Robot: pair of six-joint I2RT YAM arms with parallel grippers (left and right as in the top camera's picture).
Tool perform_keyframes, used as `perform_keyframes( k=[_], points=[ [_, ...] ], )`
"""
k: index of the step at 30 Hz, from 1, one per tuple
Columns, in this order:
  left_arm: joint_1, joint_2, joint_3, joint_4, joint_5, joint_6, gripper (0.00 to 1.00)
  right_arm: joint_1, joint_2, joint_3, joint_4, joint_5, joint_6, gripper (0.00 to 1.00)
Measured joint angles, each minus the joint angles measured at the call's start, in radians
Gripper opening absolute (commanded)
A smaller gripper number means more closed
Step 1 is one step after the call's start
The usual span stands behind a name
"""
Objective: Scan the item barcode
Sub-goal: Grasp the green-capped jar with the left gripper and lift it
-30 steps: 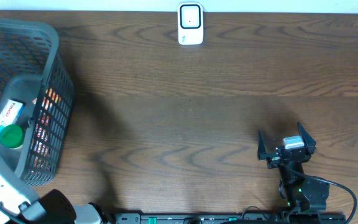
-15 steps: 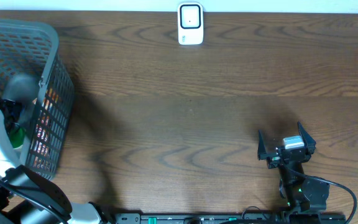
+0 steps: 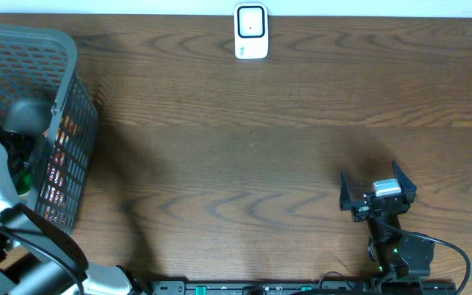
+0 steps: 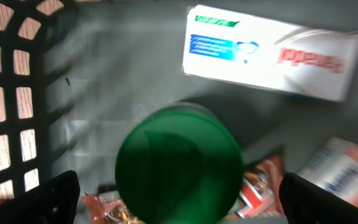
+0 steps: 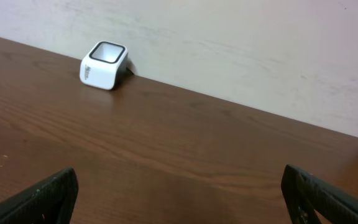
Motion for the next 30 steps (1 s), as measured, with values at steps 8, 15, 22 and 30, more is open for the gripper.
perform_keyframes(
  k=[8,15,22,30],
  points=[
    [0.039,0.095,0.0,0.007,0.027,0.001,1.0,0.0,0.0,0.0,0.0,0.0,0.0,0.99],
    [0.041,0.145,0.0,0.026,0.043,0.002,1.0,0.0,0.0,0.0,0.0,0.0,0.0,0.99],
    [0.041,0.196,0.0,0.032,0.056,0.006,0.88,0.0,0.0,0.0,0.0,0.0,0.0,0.99],
    [0.041,0.196,0.0,0.033,0.074,0.021,0.66,0.0,0.0,0.0,0.0,0.0,0.0,0.99]
  ],
)
